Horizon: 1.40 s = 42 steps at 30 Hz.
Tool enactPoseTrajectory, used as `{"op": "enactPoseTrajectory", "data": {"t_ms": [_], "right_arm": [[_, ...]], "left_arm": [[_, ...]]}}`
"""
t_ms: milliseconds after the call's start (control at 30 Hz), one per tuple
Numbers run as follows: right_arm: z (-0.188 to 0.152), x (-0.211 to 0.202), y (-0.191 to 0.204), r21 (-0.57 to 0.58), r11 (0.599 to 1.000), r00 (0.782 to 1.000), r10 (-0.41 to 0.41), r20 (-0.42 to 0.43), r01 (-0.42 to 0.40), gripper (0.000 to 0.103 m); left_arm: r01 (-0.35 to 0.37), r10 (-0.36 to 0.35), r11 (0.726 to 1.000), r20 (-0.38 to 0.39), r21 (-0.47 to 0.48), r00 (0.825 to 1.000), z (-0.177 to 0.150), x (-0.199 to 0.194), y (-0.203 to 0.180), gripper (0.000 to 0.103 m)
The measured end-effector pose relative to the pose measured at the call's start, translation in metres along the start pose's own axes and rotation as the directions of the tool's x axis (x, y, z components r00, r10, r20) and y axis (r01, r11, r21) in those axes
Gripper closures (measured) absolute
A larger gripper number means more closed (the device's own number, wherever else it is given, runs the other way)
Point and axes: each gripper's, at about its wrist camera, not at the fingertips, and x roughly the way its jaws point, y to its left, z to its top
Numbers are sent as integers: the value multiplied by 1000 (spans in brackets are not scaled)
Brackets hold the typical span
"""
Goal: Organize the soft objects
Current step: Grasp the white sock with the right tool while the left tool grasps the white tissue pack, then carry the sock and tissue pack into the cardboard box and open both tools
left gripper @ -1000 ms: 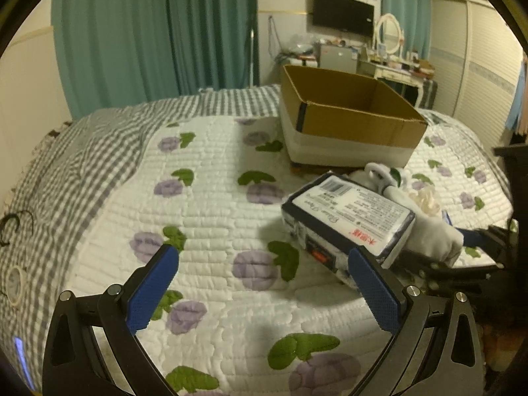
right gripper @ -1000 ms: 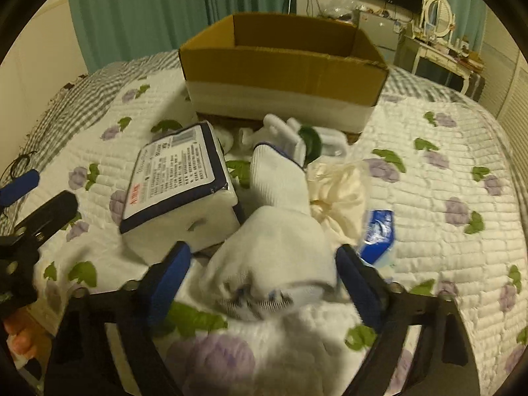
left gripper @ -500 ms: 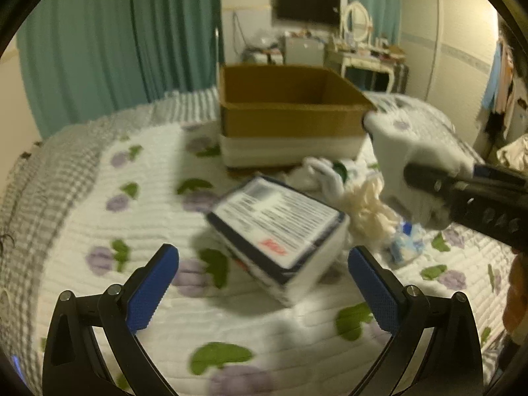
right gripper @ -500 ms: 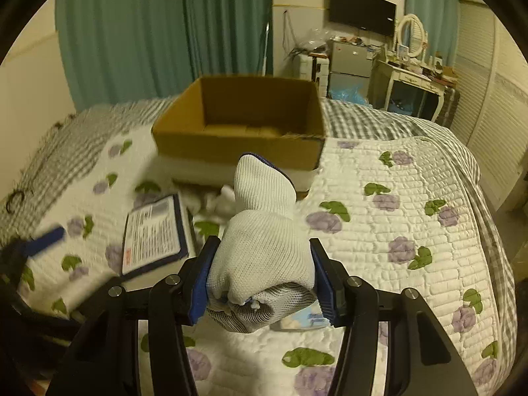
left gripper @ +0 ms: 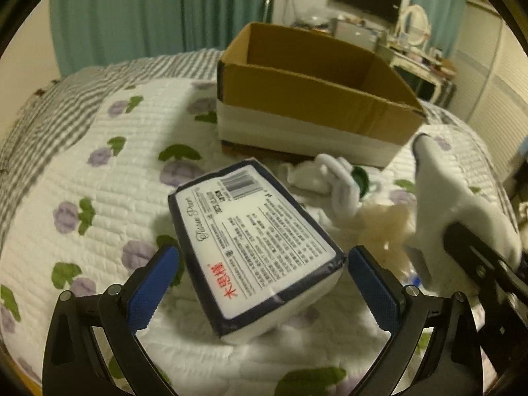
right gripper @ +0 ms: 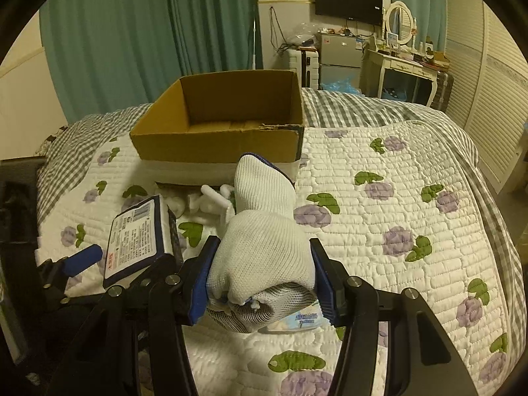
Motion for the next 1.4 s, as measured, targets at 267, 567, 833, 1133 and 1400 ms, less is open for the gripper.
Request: {"op": "enactPoseTrajectory", "data": {"t_ms": [267,567,833,1133,1400], "right_arm": [[-4,8,-7,17,1000,999,-22,-24,22,50],[-8,-7,-4,7,1000,1000,-14,-5,14,50],[-3,-43,7,-18,1000,999,18,48,-18,50],[61,-84,11,-57,998,985,27,169,-18,50],[133,-48,13,-101,994,984,50,172,-33,50]], "left_arm": [[-21,17,999,-93,-41,996,-2,28,2,0],[74,-78,997,-113,-37,991,-7,11,7,12],[163,-163,986,-17,-20,987,0,-41,24,12],[181,-198,976,156,118,968,54,-108,23,12],[140,-179,975,235,173,955,125,-101,17,12]]}}
